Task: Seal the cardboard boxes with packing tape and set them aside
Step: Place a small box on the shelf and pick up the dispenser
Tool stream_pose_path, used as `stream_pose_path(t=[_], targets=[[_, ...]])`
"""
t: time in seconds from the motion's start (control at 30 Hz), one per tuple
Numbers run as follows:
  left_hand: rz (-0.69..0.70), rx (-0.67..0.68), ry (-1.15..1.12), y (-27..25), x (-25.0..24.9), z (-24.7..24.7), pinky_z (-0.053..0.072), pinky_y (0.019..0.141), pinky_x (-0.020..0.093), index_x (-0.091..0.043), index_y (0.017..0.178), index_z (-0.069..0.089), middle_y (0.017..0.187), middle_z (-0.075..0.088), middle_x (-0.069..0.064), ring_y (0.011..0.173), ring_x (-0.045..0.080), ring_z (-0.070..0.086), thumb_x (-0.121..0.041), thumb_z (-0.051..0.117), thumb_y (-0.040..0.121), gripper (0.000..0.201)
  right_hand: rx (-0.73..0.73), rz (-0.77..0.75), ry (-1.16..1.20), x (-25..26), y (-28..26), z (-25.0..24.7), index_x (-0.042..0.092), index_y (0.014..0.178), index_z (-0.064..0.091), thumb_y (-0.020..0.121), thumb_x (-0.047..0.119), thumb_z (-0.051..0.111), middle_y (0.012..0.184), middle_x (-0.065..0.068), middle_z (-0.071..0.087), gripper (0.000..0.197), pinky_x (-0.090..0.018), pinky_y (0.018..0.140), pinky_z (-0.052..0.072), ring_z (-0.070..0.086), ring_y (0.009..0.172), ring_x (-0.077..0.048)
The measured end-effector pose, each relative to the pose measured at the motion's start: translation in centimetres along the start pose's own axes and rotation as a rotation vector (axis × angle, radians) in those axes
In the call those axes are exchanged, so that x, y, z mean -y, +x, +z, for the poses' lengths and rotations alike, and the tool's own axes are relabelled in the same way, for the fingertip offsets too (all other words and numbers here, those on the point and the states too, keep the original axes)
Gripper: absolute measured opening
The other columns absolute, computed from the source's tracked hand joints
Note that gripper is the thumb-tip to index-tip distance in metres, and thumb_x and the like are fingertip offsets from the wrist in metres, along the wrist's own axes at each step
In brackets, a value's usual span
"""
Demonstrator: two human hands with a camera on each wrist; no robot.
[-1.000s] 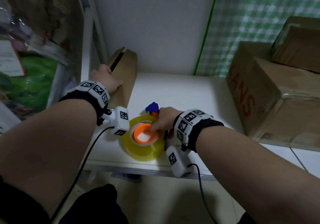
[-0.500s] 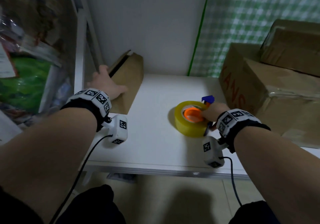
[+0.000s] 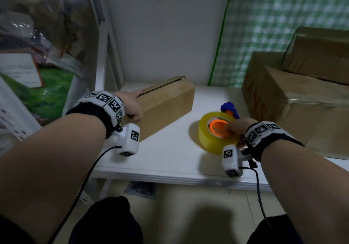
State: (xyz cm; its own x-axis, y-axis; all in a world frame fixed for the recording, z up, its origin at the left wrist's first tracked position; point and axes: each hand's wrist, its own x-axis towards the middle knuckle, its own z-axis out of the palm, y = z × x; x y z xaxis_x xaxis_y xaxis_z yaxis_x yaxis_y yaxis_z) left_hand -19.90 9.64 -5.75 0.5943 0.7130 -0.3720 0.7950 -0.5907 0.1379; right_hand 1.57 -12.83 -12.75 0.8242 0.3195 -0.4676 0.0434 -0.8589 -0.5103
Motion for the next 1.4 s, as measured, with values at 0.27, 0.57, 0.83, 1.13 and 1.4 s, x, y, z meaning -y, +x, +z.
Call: stream_pose_path(t=[0.27,0.57,0.83,1.13,1.4], targets=[[0.089,-0.043,0.051,-0.7,-1.8,1.2,0.057,0.078,0.037,-0.054,0.144,0.01,0.118,0.045,0.009,0.092,0.025,0.057,0.003,0.063,0.06,0.114,-0.167,-0.242,0.359,2.7,-4.0,-5.7,0.008,0.077,0.063,0.07,0.022,0.073,0.08,-0.016,0.063,0.018,-0.045,0.073,0.057,0.062,0.072,-0.031],[0.4,0.055,0.119,-2.0,-6.1,2.7,0.046,0.097,0.039,-0.05,0.145,0.014,0.137,0.029,-0.002,0.119,0.024,0.04,0.006,0.062,0.068,0.106,-0.454,-0.554,-0.127,5.8,-8.9,-9.2,0.016,0.07,0.052,0.07,0.038,0.069,0.064,-0.001,0.054,0.028,-0.026,0.046,0.037,0.055,0.061,-0.021],[0.461,0.1,0.035,-2.3,-8.7,4.8,0.007,0.115,0.052,-0.037,0.15,0.014,0.159,-0.003,0.004,0.144,0.037,-0.008,-0.03,0.058,0.078,0.084,-0.285,-0.723,-0.374,6.4,-10.1,-7.2,0.024,0.115,0.046,0.071,0.043,0.074,0.097,0.0,0.058,0.056,-0.032,0.07,0.05,0.058,0.084,-0.019],[0.527,-0.069,-0.504,-2.0,-7.1,6.5,0.022,0.104,0.021,-0.024,0.134,0.053,0.156,0.021,-0.004,0.14,0.013,0.026,-0.022,0.049,0.097,0.037,0.014,-0.635,0.331,4.4,-7.8,-7.2,0.02,0.131,0.056,0.067,0.074,0.06,0.118,-0.003,0.066,0.083,-0.042,0.097,0.049,0.065,0.104,-0.021],[0.481,-0.097,-0.617,-1.8,-6.9,6.4,0.029,0.108,0.025,-0.02,0.129,0.058,0.147,0.04,-0.008,0.131,0.013,0.04,-0.012,0.052,0.095,0.036,0.095,-0.532,0.617,3.7,-8.1,-6.9,0.008,0.11,0.068,0.072,0.054,0.073,0.097,-0.011,0.074,0.06,-0.042,0.084,0.057,0.071,0.088,-0.028]])
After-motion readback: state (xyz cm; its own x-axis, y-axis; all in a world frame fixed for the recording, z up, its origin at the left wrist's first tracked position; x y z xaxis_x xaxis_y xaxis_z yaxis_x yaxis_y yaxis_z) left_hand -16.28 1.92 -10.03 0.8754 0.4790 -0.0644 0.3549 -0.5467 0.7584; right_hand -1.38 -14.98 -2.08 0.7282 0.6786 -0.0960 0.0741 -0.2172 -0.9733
